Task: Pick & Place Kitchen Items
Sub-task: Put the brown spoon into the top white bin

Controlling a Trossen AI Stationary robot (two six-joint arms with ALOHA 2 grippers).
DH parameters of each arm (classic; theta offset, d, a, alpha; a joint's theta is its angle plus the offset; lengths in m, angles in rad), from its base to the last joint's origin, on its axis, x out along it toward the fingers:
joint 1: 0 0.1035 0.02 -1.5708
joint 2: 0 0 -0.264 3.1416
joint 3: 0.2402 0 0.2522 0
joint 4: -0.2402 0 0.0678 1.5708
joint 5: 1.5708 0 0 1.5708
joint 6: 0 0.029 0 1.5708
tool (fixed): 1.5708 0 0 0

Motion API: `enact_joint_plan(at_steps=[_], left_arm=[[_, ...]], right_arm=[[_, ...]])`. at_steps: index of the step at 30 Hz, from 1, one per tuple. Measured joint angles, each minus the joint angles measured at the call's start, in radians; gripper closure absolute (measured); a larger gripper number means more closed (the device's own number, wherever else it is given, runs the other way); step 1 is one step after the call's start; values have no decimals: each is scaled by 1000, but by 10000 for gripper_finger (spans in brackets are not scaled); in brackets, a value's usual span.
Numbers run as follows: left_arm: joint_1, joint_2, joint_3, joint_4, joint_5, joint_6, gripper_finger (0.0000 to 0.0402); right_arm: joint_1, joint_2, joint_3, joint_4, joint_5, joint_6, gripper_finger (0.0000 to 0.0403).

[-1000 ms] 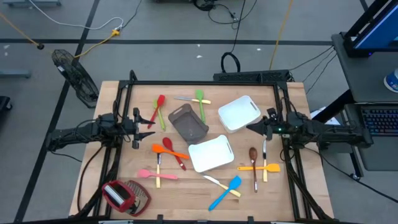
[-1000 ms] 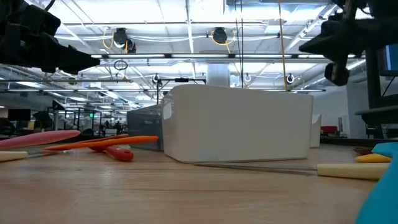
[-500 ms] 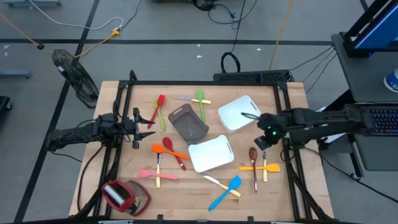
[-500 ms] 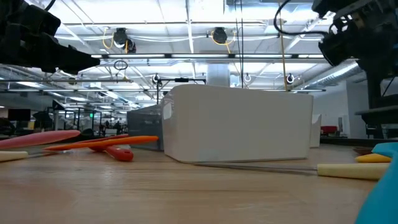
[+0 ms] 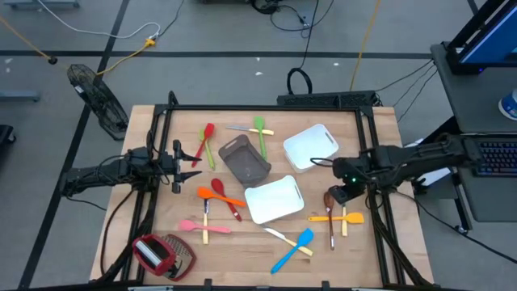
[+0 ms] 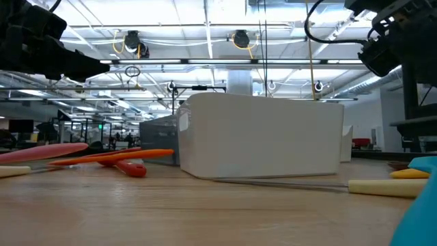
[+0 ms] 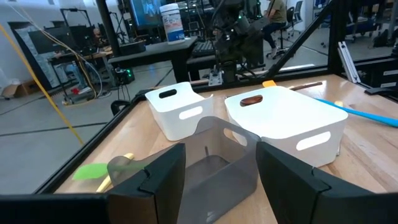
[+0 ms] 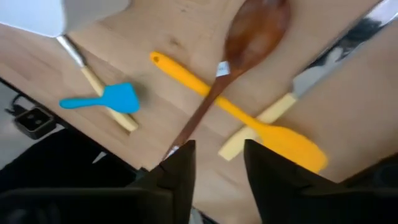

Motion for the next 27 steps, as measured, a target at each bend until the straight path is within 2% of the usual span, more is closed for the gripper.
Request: enact_joint_plan(at_steps=[5,18,24,27], left_arm=[[0,0,0,0,0,0,199],[0,0,0,0,-1,1,199],[0,0,0,0,-1,1,199],[0,0,0,0,-1,1,199]], right_arm=[[71,29,0,97,1,126,247],[230,188,0,243,9,467,259],[280,271,0,338,85,559,259],[301,302,0,343,87,613,259]])
